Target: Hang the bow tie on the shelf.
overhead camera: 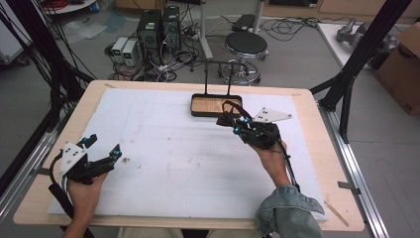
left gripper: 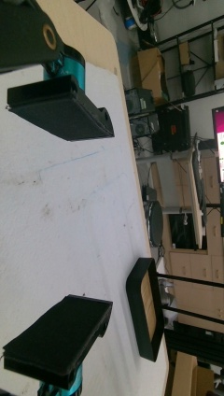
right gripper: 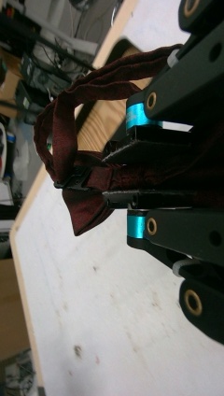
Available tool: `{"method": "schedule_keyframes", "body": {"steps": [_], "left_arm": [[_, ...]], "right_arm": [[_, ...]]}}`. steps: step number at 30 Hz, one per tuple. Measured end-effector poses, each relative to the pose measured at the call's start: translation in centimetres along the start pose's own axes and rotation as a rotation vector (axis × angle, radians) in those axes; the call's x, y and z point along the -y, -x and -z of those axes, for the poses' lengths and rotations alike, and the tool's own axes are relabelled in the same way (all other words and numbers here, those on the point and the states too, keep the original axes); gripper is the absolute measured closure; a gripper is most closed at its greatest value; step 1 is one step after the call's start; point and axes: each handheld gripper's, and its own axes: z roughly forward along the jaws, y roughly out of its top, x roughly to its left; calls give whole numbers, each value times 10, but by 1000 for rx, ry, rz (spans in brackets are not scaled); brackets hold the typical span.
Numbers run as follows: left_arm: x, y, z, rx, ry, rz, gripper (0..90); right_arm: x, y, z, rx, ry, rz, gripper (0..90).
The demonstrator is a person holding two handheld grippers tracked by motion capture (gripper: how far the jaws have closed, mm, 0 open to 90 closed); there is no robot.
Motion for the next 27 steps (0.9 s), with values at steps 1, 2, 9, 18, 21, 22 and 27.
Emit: {"method": "schedule_keyframes", "body": {"steps": [1, 2, 9, 18, 21, 22, 27], "left_arm": [[0, 0, 0, -1, 0, -1, 148], [0, 0, 0, -2, -1, 0, 148], [0, 0, 0, -3, -3, 0, 148], [0, 0, 0, 2, -3, -4, 148], [0, 0, 0, 3, -5, -4, 148], [0, 0, 0, 5, -6, -4, 148], [0, 1, 0, 5, -4, -5, 148]], "right_arm": [[0, 0, 0, 0, 0, 0, 754], [-3, 4, 3, 19, 13, -6, 754], [-8, 16, 6, 55, 30, -17, 755], [-16, 24, 4, 85, 29, -2, 755], [-17, 26, 5, 92, 37, -3, 755], [-18, 29, 5, 96, 36, -8, 755], [-22, 33, 5, 106, 40, -5, 755]]}}
